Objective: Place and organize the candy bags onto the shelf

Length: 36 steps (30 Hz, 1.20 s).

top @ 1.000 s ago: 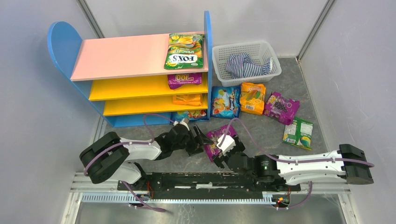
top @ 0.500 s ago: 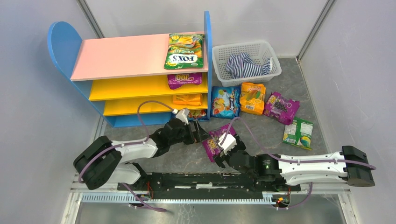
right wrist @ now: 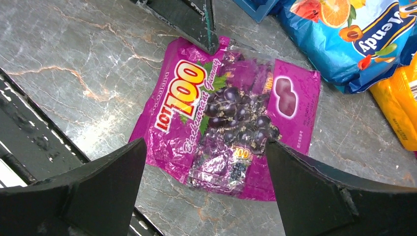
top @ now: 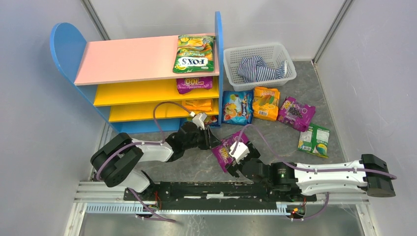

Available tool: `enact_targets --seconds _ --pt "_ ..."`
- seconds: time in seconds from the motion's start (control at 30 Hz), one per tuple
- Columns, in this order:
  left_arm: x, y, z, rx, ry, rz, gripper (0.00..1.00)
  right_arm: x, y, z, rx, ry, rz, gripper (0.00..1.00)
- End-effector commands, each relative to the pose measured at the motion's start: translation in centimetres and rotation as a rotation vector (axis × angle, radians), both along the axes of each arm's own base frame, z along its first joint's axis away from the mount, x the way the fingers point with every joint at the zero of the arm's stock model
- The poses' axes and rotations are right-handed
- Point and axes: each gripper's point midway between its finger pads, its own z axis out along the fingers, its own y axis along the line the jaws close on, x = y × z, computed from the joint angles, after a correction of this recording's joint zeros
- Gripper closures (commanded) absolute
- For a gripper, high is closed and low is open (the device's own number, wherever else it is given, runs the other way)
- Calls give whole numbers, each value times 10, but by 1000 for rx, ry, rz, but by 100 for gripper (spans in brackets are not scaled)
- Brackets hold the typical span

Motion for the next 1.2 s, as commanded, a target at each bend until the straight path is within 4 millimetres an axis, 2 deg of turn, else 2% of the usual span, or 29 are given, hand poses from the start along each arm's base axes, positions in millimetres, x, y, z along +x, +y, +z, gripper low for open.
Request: enact_targets --seconds 0.0,0.13,0.17,0.3,0.43,0.6,0.7,0.8,0.87,0.97,1.17 --pt "-11 -9 3 -84 54 -36 72 3 5 8 -31 -29 26 2" --pt "-16 -7 13 -117 70 -32 96 1 10 5 -76 -29 61 2" --pt "-17 -5 17 -123 73 -26 98 0 12 5 -89 -29 67 2" --pt "-23 3 35 -156 106 20 98 -1 24 4 -127 -24 98 2" --pt "-31 8 46 -193 171 47 98 -2 47 16 -107 -5 94 2" --pt "-41 12 65 -258 244 78 98 -12 74 20 -79 -22 98 2" --pt "-43 18 79 -276 253 103 98 -9 74 21 -87 -59 3 2" --pt "-45 25 92 -291 244 129 98 -1 69 13 -92 -94 -104 2" --pt "-43 31 95 -270 222 149 98 2 71 7 -93 -106 -151 2" --pt "-44 34 94 -248 223 157 98 3 86 3 -68 -99 -178 2" --pt "-50 28 103 -299 256 120 98 -17 119 7 -6 -59 -135 2"
